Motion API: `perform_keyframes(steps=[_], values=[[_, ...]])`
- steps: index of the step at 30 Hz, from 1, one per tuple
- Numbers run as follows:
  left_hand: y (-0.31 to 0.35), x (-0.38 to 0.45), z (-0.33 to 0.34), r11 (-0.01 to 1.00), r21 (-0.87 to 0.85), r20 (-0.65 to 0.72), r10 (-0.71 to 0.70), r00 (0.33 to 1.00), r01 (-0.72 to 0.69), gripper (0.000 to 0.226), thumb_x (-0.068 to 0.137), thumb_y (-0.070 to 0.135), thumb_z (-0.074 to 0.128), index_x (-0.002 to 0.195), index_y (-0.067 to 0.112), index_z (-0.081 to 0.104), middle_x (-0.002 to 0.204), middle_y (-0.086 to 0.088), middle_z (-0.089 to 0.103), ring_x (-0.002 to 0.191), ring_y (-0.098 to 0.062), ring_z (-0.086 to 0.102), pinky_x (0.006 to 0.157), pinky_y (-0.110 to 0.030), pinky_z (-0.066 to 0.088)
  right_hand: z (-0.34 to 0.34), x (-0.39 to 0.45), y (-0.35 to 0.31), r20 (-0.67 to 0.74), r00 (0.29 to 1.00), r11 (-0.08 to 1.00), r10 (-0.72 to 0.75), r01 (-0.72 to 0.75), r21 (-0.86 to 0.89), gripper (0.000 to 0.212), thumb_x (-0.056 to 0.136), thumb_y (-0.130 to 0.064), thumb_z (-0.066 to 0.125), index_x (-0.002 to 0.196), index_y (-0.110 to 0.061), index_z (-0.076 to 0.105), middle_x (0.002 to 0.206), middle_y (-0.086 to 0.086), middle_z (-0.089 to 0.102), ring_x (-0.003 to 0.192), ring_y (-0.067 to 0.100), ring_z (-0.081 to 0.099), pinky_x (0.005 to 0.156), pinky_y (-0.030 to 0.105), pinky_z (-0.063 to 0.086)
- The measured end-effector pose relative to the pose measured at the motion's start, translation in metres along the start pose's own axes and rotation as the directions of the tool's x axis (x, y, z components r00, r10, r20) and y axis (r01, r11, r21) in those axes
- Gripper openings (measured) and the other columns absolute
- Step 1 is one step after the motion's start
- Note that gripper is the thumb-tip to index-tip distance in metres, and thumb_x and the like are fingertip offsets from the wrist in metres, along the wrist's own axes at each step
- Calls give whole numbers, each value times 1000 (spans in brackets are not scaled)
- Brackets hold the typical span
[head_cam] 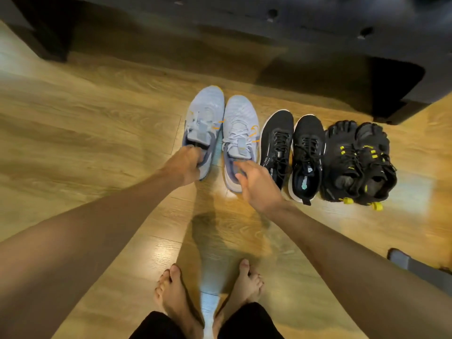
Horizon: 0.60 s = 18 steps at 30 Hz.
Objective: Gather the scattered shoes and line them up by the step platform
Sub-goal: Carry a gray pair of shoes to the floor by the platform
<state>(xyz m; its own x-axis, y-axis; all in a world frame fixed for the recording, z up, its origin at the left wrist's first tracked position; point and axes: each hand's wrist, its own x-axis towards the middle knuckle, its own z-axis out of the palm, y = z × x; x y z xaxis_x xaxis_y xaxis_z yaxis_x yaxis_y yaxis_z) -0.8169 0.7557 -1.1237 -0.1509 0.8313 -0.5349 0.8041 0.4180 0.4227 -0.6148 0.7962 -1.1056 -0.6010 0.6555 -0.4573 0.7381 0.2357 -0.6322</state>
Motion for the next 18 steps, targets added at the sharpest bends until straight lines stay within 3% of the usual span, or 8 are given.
perform_keyframes(steps=[2, 5, 8, 11, 14, 18], values=[[21, -8, -30, 994, -113, -70, 0, 998, -8, 11, 82, 4, 59, 89, 3, 68, 91, -14, 69, 92, -33, 63, 80, -29, 46, -26, -7, -21, -41, 999, 999, -31, 32, 41, 40, 97, -12, 50, 136, -2, 51, 132, 14, 56, 123, 30, 51, 103, 38, 39], [68, -31, -93, 970, -214, -189, 76, 979, -117, 29, 82, 8, 64, 111, 10, 64, 96, -2, 65, 97, -24, 62, 81, -23, 43, -81, -18, -65, -156, 987, 994, -39, 54, 93, 45, 99, -20, 52, 141, -5, 46, 142, 10, 51, 131, 25, 46, 109, 34, 34], [123, -75, -171, 923, -250, -283, 220, 934, -293, 40, 86, 17, 66, 125, 15, 57, 111, 3, 64, 106, -13, 58, 90, -25, 43, -148, -48, -127, -287, 958, 965, -1, 75, 250, 46, 99, -28, 53, 141, -12, 47, 141, 2, 53, 124, 20, 53, 103, 34, 41], [178, -147, -261, 850, -294, -358, 326, 875, -437, 41, 89, 23, 65, 129, 16, 57, 121, 4, 62, 113, -8, 57, 100, -26, 43, -223, -107, -204, -350, 937, 918, -13, 150, 368, 43, 99, -32, 52, 140, -20, 49, 138, -8, 55, 117, 6, 55, 96, 20, 45], [232, -222, -354, 794, -316, -366, 403, 839, -519, 43, 94, 26, 59, 135, 13, 52, 134, 2, 56, 123, -6, 51, 105, -22, 37, -306, -169, -284, -456, 886, 917, -81, 245, 314, 38, 102, -26, 47, 138, -16, 51, 131, -9, 56, 111, -9, 50, 89, 3, 37], [292, -317, -480, 734, -354, -428, 424, 798, -579, 43, 99, 26, 49, 141, 15, 45, 142, 2, 49, 128, -15, 48, 110, -38, 36, -411, -244, -393, -541, 821, 942, -180, 303, 147, 42, 104, -32, 39, 142, -17, 46, 139, -7, 52, 123, -3, 47, 103, 15, 34]])
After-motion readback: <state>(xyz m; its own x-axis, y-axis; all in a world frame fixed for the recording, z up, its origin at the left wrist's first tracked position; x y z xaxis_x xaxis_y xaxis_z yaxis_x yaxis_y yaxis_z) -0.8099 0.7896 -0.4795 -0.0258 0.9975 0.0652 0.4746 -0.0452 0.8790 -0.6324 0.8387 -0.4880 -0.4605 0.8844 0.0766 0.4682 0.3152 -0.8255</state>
